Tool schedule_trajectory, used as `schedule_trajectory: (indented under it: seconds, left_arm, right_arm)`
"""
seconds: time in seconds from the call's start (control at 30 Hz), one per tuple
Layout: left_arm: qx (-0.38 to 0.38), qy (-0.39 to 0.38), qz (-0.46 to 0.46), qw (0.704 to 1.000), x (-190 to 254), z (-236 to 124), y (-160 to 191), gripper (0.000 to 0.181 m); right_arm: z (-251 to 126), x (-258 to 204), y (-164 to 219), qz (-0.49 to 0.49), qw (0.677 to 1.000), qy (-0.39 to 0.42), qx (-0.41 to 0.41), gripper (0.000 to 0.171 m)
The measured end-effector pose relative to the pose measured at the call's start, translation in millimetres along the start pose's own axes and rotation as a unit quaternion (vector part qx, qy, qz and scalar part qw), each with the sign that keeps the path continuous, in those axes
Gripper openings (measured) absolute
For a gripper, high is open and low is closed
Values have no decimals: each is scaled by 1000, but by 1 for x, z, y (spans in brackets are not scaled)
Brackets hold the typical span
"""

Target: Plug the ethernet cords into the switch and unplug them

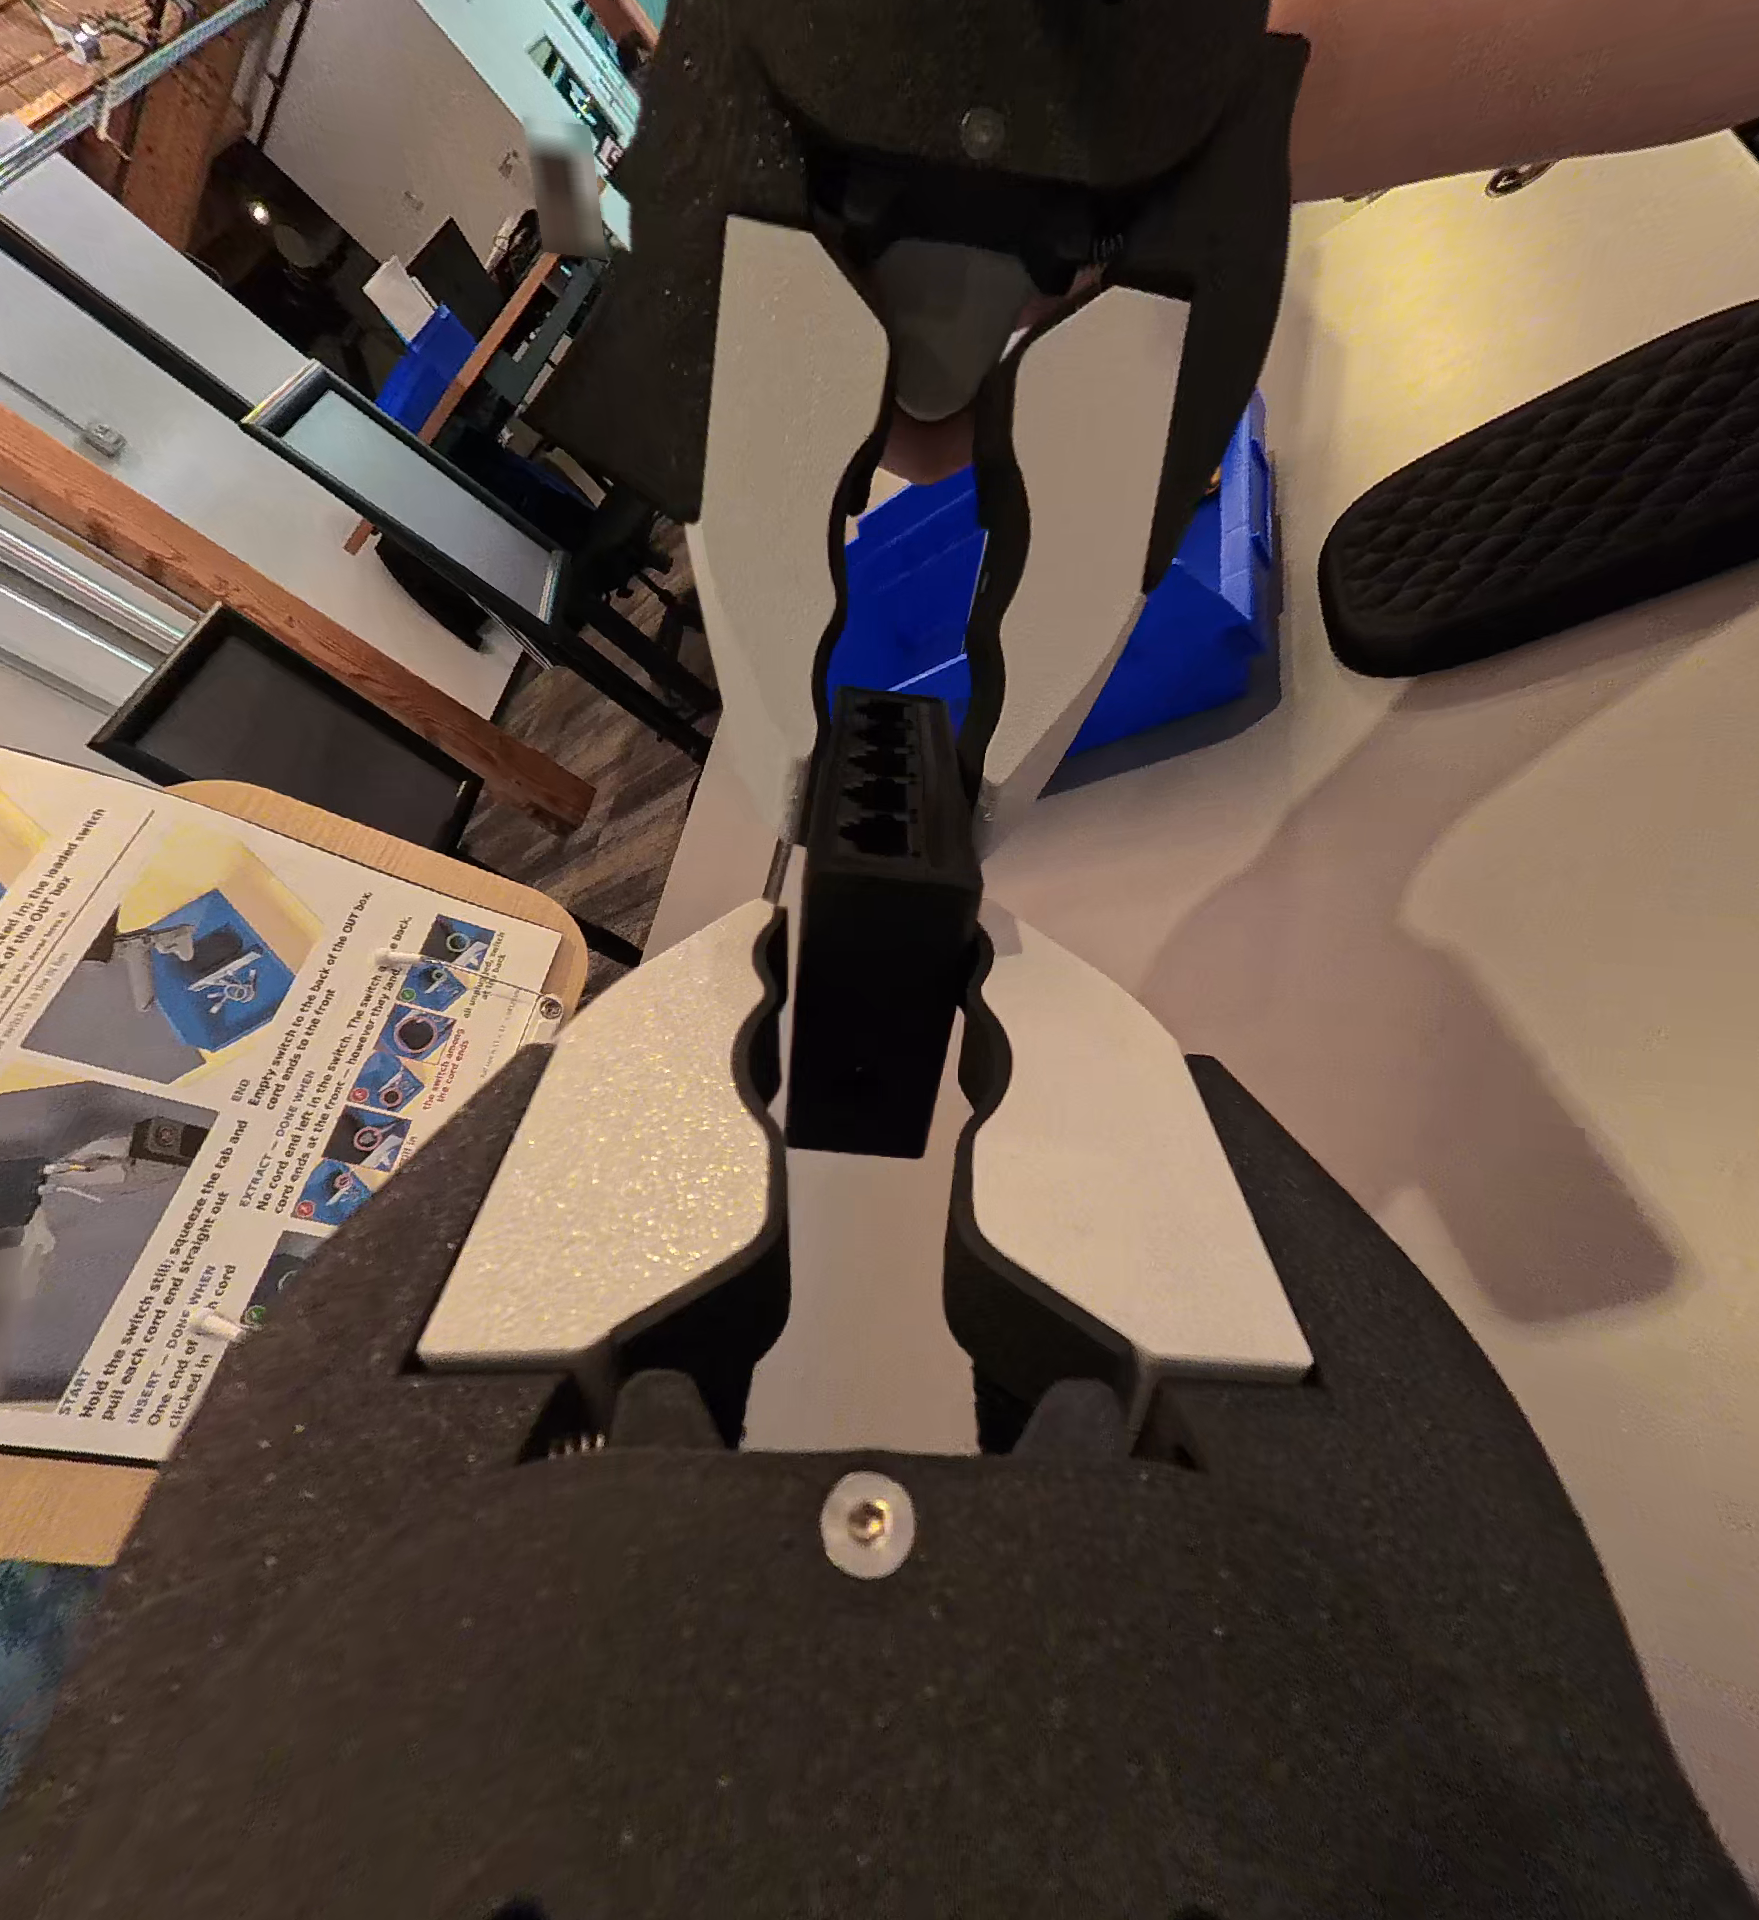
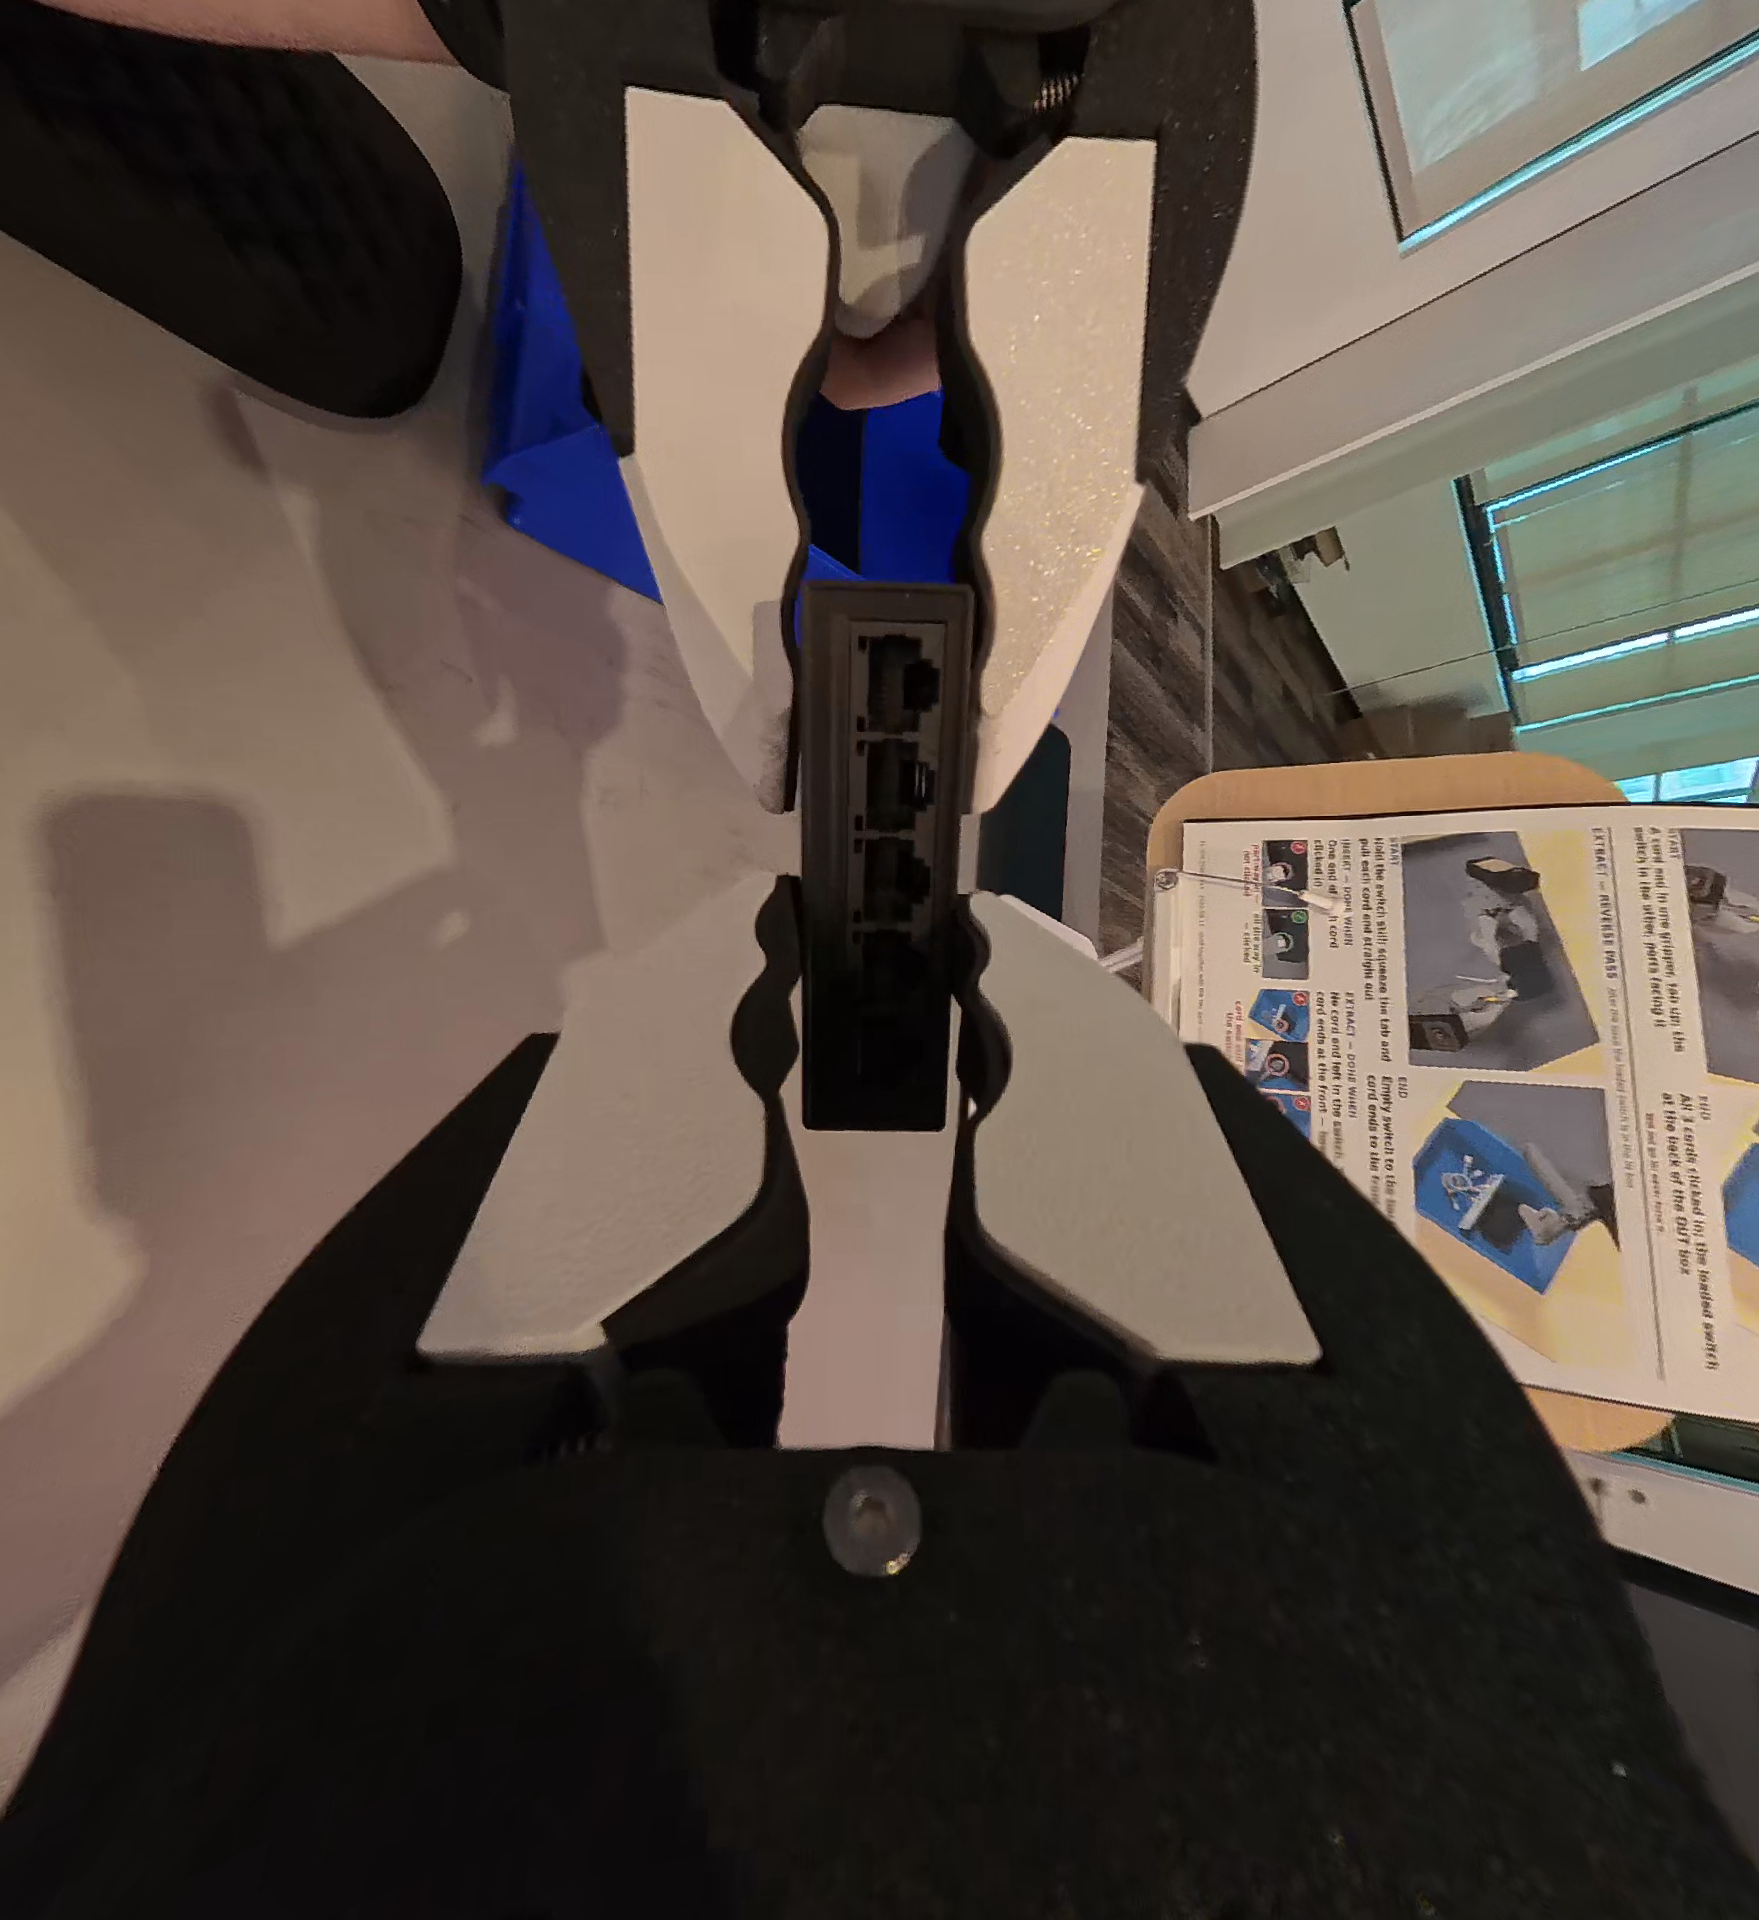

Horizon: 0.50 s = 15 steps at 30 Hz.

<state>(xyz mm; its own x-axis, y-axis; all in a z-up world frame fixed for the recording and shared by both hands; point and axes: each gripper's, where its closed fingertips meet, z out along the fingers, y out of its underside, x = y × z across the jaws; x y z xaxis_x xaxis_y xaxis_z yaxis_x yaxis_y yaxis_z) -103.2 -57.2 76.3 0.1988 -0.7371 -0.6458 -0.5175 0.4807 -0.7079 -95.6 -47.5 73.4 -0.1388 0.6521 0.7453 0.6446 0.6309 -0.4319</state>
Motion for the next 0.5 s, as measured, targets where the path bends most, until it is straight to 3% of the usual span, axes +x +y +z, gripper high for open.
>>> schedule_trajectory:
  seconds: [0.3,0.5]
  left_arm:
    - [-5,-13,1,1000,-4,-1,2,36]
    - [-7,-31,-12,999,-16,-13,6,36]
  right_arm:
    - [-14,7,17,-3,999,31,-28,26]
    - [-34,22,53,-8,995,62,-82,26]
